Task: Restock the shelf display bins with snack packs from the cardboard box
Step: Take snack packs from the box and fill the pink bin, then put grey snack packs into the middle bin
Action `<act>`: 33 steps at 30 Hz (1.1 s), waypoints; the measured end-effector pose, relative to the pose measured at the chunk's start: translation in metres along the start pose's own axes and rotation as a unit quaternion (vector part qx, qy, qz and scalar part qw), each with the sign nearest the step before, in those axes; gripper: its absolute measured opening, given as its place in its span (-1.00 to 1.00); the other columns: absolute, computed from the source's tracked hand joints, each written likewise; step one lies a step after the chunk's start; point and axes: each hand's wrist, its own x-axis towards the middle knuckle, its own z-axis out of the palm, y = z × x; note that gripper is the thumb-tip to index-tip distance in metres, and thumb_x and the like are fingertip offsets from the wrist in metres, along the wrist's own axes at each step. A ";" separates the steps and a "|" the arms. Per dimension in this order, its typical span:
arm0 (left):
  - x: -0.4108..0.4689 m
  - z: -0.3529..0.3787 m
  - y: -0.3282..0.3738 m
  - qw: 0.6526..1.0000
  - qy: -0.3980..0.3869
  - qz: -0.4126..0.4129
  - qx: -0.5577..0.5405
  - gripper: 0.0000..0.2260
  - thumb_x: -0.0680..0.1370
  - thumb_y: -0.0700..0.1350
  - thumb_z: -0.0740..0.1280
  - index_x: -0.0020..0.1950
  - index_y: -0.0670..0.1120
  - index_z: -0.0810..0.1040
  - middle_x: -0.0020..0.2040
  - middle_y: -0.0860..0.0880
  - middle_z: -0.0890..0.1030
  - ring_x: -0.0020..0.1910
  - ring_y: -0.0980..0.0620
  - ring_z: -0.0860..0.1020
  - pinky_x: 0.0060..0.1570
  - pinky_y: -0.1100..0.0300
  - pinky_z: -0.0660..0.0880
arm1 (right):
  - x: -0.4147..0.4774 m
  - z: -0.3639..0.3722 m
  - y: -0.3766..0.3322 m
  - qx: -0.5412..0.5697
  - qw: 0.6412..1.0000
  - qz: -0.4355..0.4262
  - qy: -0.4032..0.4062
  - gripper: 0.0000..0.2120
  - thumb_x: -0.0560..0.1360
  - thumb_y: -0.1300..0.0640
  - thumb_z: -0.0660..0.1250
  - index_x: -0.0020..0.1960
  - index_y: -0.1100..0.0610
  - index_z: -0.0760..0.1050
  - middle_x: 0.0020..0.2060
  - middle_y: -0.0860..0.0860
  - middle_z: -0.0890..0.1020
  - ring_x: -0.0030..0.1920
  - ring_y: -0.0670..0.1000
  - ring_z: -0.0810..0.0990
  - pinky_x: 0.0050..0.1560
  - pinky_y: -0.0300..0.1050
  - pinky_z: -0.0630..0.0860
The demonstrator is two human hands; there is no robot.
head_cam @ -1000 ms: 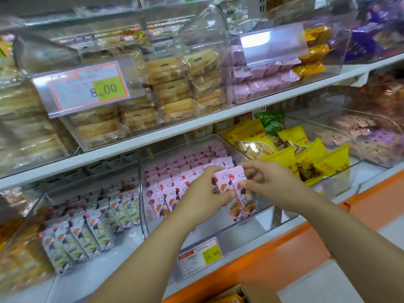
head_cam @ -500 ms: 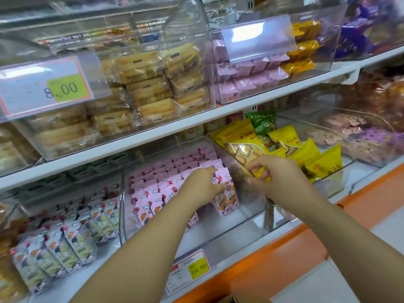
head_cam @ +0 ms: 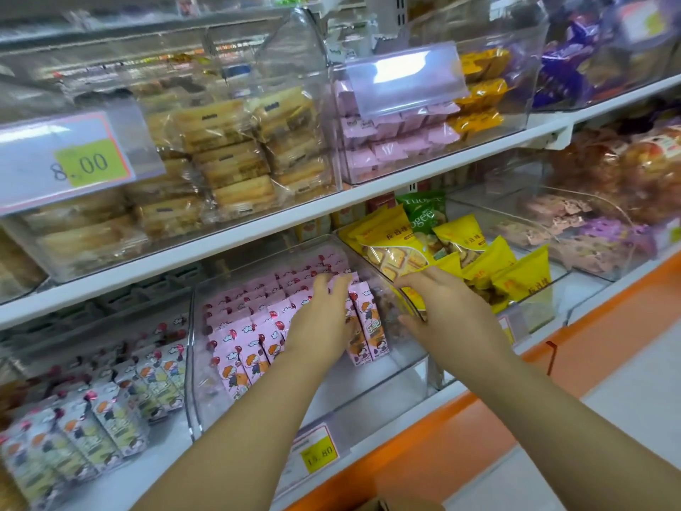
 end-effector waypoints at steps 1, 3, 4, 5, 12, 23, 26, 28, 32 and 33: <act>-0.003 -0.004 0.000 1.000 0.005 0.001 0.001 -0.44 0.55 -0.14 0.32 0.49 0.07 0.17 0.44 -0.06 0.17 -0.02 -0.18 0.56 -0.19 0.06 0.47 | -0.004 0.000 -0.004 -0.004 0.999 -0.026 0.019 -0.67 0.39 0.19 0.47 0.13 0.05 0.57 0.03 0.03 0.59 -0.01 0.14 0.55 -0.22 -0.11 0.43; -0.015 -0.015 0.001 1.000 0.013 0.001 -0.021 -0.52 0.56 -0.11 0.31 0.45 0.04 0.25 0.44 -0.02 0.19 0.02 -0.14 0.55 -0.14 0.06 0.48 | -0.011 0.002 -0.015 0.004 0.997 -0.066 0.047 -0.70 0.28 0.25 0.53 -0.02 0.09 0.61 -0.12 0.05 0.62 -0.15 0.18 0.59 -0.34 -0.10 0.47; -0.024 -0.020 0.003 0.999 0.018 0.002 -0.037 -0.56 0.57 -0.10 0.30 0.43 0.03 0.29 0.42 -0.01 0.22 0.03 -0.13 0.55 -0.13 0.07 0.48 | -0.016 0.003 -0.022 0.014 0.996 -0.078 0.046 -0.75 0.29 0.24 0.52 -0.06 0.09 0.61 -0.16 0.04 0.62 -0.19 0.17 0.60 -0.37 -0.08 0.50; -0.035 -0.026 0.004 0.998 0.027 0.006 -0.053 -0.60 0.58 -0.09 0.28 0.41 0.03 0.33 0.40 0.00 0.27 0.05 -0.12 0.55 -0.11 0.07 0.48 | -0.022 0.004 -0.031 0.027 0.995 -0.085 0.047 -0.81 0.32 0.21 0.48 -0.08 0.07 0.61 -0.19 0.03 0.62 -0.21 0.15 0.60 -0.41 -0.05 0.52; -0.156 -0.037 -0.015 0.979 0.133 0.022 -0.156 -0.77 0.55 -0.12 0.30 0.20 0.02 0.54 0.14 0.05 0.57 0.01 -0.01 0.56 -0.04 0.00 0.53 | -0.094 0.025 -0.075 0.100 0.993 -0.043 -0.044 -0.79 0.51 0.16 0.34 0.14 0.06 0.57 -0.08 -0.06 0.64 -0.23 -0.07 0.47 -0.22 -0.12 0.43; -0.330 0.045 -0.138 0.960 0.023 -0.222 -0.169 -0.80 0.53 -0.12 0.30 0.12 0.09 0.56 0.03 0.10 0.63 0.01 0.05 0.61 -0.07 0.11 0.54 | -0.210 0.103 -0.106 0.047 0.931 0.008 -0.362 -0.64 0.57 0.11 0.27 0.35 -0.02 0.38 0.33 -0.06 0.44 0.08 0.05 0.56 0.13 -0.06 0.47; -0.363 0.064 -0.172 0.949 -0.045 -0.268 -0.160 -0.78 0.55 -0.12 0.31 0.17 0.10 0.54 0.09 0.11 0.61 0.03 0.09 0.59 0.05 0.10 0.51 | -0.221 0.128 -0.108 0.023 0.910 -0.007 -0.413 -0.49 0.58 0.10 0.27 0.48 0.00 0.21 0.49 0.04 0.21 0.11 0.16 0.55 0.07 0.00 0.48; -0.377 0.079 -0.188 0.947 -0.088 -0.272 -0.147 -0.75 0.55 -0.09 0.31 0.21 0.11 0.52 0.15 0.08 0.59 0.10 0.06 0.56 0.22 -0.01 0.45 | -0.224 0.145 -0.107 -0.003 0.907 -0.031 -0.420 -0.43 0.57 0.13 0.28 0.51 0.00 0.15 0.50 0.04 0.17 0.29 0.18 0.43 0.16 0.01 0.44; -0.384 0.097 -0.194 0.933 -0.157 -0.276 -0.170 -0.69 0.57 -0.08 0.29 0.32 0.09 0.46 0.23 0.01 0.54 -0.02 0.04 0.58 0.13 0.10 0.48 | -0.226 0.167 -0.104 -0.048 0.890 -0.047 -0.452 -0.49 0.59 0.15 0.24 0.50 0.01 0.20 0.42 0.02 0.30 0.38 0.16 0.26 0.28 0.05 0.36; -0.384 0.102 -0.192 0.929 -0.172 -0.271 -0.182 -0.67 0.58 -0.08 0.29 0.35 0.07 0.44 0.24 -0.01 0.54 -0.03 0.04 0.59 0.08 0.12 0.51 | -0.226 0.170 -0.105 -0.058 0.889 -0.053 -0.450 -0.52 0.58 0.12 0.24 0.48 0.02 0.24 0.37 0.03 0.33 0.35 0.14 0.28 0.26 0.03 0.37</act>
